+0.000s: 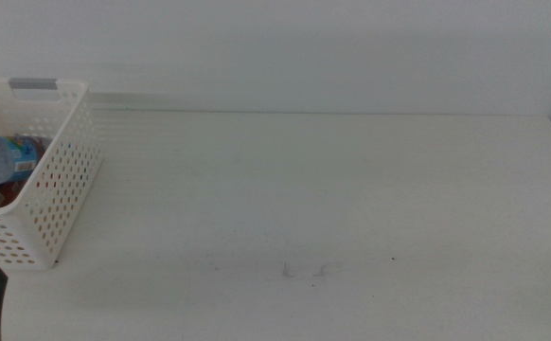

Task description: Use arms to grab the bottles and put them into the dustbin to the left of the table.

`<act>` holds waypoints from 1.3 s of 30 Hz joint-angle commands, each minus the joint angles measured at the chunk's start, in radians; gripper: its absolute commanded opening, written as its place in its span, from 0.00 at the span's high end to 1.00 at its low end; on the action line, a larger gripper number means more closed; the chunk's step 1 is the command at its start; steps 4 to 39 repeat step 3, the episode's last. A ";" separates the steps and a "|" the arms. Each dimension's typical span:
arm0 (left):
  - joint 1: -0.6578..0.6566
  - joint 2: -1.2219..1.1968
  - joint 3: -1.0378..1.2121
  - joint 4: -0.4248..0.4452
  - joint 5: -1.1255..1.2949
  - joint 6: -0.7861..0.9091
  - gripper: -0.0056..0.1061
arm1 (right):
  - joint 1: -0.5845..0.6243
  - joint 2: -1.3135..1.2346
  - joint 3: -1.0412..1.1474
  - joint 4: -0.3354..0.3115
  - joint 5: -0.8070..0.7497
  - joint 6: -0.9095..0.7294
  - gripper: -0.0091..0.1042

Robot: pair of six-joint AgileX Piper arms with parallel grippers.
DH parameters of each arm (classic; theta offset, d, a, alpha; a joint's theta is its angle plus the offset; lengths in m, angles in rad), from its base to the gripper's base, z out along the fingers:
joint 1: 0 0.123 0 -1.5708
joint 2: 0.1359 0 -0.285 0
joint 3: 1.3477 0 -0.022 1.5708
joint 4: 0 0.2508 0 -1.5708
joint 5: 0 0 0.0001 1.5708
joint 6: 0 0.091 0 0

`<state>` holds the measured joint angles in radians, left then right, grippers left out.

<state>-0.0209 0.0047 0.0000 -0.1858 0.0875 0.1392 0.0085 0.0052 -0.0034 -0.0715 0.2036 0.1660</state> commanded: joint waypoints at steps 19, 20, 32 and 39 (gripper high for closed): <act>0.001 -0.005 0.000 0.002 -0.010 -0.009 0.11 | -0.007 -0.005 0.003 -0.004 -0.016 -0.006 0.22; 0.001 -0.005 0.000 0.002 -0.010 -0.009 0.11 | -0.007 -0.005 0.003 -0.004 -0.016 -0.006 0.22; 0.001 -0.005 0.000 0.002 -0.010 -0.009 0.11 | -0.007 -0.005 0.003 -0.004 -0.016 -0.006 0.22; 0.001 -0.005 0.000 0.002 -0.010 -0.009 0.11 | -0.007 -0.005 0.003 -0.004 -0.016 -0.006 0.22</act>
